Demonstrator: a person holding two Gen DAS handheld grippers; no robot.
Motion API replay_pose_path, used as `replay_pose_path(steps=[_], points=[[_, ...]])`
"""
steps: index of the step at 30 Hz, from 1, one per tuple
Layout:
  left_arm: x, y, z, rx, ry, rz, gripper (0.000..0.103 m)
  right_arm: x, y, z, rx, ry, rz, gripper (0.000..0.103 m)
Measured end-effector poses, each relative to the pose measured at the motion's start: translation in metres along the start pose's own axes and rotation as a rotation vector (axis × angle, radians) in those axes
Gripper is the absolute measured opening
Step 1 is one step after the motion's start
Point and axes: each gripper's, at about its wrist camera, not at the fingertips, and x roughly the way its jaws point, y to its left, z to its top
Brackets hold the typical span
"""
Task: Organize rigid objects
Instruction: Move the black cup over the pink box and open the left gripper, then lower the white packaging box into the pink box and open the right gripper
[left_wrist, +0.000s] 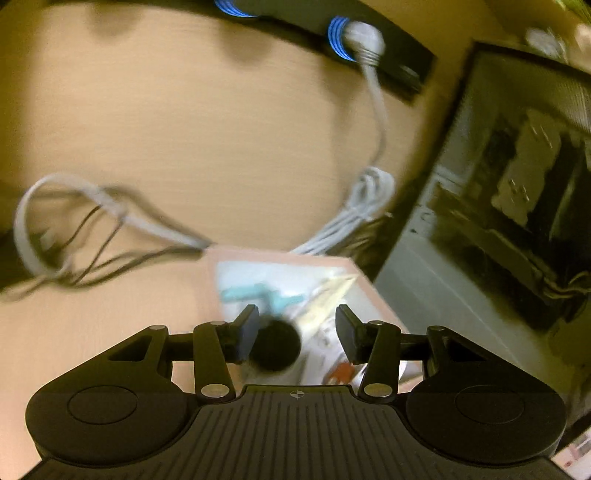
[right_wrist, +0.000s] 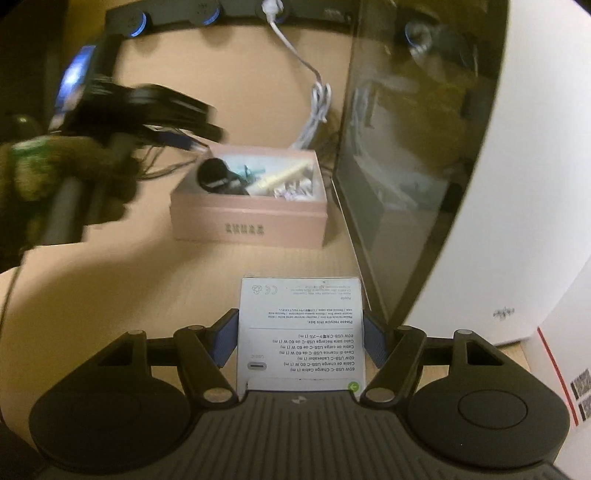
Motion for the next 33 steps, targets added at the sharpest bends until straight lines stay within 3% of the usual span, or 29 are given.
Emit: replay_pose_path(steps=[6, 12, 13, 14, 15, 17, 20, 27, 30, 33], points=[[-0.050, 0.025, -0.028, -0.021, 0.064, 0.044, 0.050, 0.017, -0.005, 0.022, -0.012, 0.000, 0.052, 0.069], [-0.080, 0.019, -0.057, -0.005, 0.135, 0.064, 0.050, 0.050, 0.011, 0.114, -0.029, -0.164, 0.102, 0.069], [-0.081, 0.018, -0.062, -0.002, 0.146, 0.074, 0.050, 0.058, 0.013, 0.130, -0.023, -0.203, 0.091, 0.070], [-0.084, 0.017, -0.066, 0.004, 0.152, 0.086, 0.050, 0.069, 0.015, 0.147, -0.008, -0.243, 0.081, 0.082], [-0.085, 0.017, -0.070, 0.014, 0.156, 0.100, 0.050, 0.081, 0.018, 0.163, 0.002, -0.258, 0.070, 0.087], [-0.090, 0.019, -0.078, 0.035, 0.157, 0.138, 0.050, 0.104, 0.024, 0.181, -0.019, -0.213, 0.065, 0.088], [-0.095, 0.026, -0.091, 0.037, 0.153, 0.175, 0.050, 0.116, 0.029, 0.162, 0.023, -0.116, 0.078, 0.088], [-0.097, 0.021, -0.120, 0.023, 0.170, 0.243, 0.050, 0.106, 0.034, 0.049, -0.043, 0.046, 0.033, 0.088], [-0.091, 0.010, -0.129, -0.006, 0.166, 0.275, 0.050, 0.109, 0.025, 0.024, -0.042, 0.099, 0.030, 0.088], [-0.083, -0.006, -0.137, 0.049, 0.155, 0.277, 0.050, 0.113, 0.017, 0.014, -0.031, 0.110, 0.067, 0.087]])
